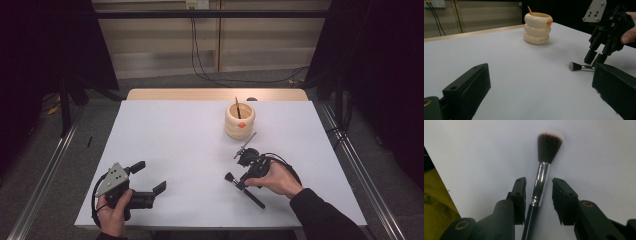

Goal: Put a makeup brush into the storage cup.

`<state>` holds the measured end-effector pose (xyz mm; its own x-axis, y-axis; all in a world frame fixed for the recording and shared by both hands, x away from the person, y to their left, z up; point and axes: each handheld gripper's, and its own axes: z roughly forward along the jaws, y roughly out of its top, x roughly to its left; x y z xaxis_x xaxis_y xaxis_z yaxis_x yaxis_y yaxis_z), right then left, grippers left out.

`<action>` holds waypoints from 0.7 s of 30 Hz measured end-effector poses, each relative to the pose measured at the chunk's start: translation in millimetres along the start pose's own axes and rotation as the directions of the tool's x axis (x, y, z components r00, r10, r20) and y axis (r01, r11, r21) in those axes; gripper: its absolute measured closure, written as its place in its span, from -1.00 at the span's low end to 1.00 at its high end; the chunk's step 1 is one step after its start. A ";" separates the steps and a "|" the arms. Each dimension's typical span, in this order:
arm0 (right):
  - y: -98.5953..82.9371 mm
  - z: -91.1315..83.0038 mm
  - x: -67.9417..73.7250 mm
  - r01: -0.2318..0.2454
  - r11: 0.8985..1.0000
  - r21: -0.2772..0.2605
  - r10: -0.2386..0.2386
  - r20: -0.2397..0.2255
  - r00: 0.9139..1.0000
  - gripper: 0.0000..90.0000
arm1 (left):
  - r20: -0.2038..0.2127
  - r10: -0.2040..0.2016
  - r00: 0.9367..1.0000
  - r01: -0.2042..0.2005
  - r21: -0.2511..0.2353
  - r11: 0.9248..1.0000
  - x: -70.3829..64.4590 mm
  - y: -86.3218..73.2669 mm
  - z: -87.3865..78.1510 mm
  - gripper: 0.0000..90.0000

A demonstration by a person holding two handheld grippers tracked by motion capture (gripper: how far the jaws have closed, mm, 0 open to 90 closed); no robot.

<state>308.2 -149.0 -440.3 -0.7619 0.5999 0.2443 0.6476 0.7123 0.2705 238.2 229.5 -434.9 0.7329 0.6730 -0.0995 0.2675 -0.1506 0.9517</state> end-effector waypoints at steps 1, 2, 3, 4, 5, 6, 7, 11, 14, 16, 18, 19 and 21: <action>0.4 0.6 0.3 -0.007 1.000 0.009 0.007 -0.001 1.000 0.46 | 0.000 0.001 1.000 -0.001 0.001 1.000 -0.1 0.1 0.1 -0.96; 0.7 1.3 0.2 -0.007 1.000 0.012 0.007 0.003 1.000 0.47 | -0.005 0.002 1.000 -0.002 0.002 1.000 -0.5 0.2 0.1 -0.96; 0.9 1.8 -0.6 0.005 1.000 0.016 -0.005 0.009 1.000 0.50 | 0.000 0.008 1.000 -0.008 0.002 1.000 0.1 0.3 0.1 -0.96; 1.4 3.3 0.1 0.001 1.000 0.016 -0.001 0.005 1.000 0.52 | -0.002 0.003 1.000 -0.003 0.003 1.000 -0.1 0.1 0.0 -0.96; 1.5 3.9 0.1 0.002 1.000 0.016 -0.002 0.005 1.000 0.52 | -0.001 -0.001 1.000 0.001 -0.001 1.000 0.0 0.0 0.1 -0.96; 2.0 5.5 1.0 -0.007 1.000 0.028 0.006 0.006 1.000 0.52 | -0.002 -0.001 1.000 0.001 -0.001 1.000 0.1 0.0 0.1 -0.96; 2.1 6.7 0.8 0.003 1.000 0.031 -0.003 0.005 1.000 0.53 | -0.002 -0.002 1.000 0.002 -0.001 1.000 0.1 0.0 0.1 -0.96; 3.3 9.5 0.7 0.010 0.999 0.048 -0.010 0.008 1.000 0.60 | -0.005 0.005 1.000 -0.005 -0.001 1.000 -0.4 0.2 0.3 -0.96; 3.1 10.7 1.6 0.010 0.999 0.054 -0.011 0.013 1.000 0.62 | -0.002 -0.001 1.000 0.001 -0.001 1.000 0.0 0.0 0.2 -0.96; 2.9 11.0 2.2 0.003 0.998 0.055 -0.005 0.021 1.000 0.65 | -0.007 0.001 1.000 -0.001 -0.001 1.000 -0.7 0.2 0.4 -0.96; 2.9 11.3 1.6 0.008 0.998 0.057 -0.010 0.033 0.999 0.68 | -0.006 0.001 1.000 -0.001 0.001 1.000 -0.7 0.1 0.5 -0.96; 3.1 11.3 1.4 0.004 0.998 0.060 -0.006 0.031 1.000 0.71 | -0.001 0.000 1.000 0.000 0.001 1.000 -0.3 0.1 0.5 -0.96; 2.5 11.9 -0.4 -0.001 0.999 0.052 0.000 0.019 1.000 0.72 | -0.003 -0.001 1.000 0.001 -0.001 1.000 0.0 -0.1 0.2 -0.96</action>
<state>310.0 -143.1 -450.8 -0.7619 0.6067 0.2266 0.6469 0.7296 0.2218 238.2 229.4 -435.0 0.7309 0.6752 -0.0998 0.2676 -0.1489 0.9519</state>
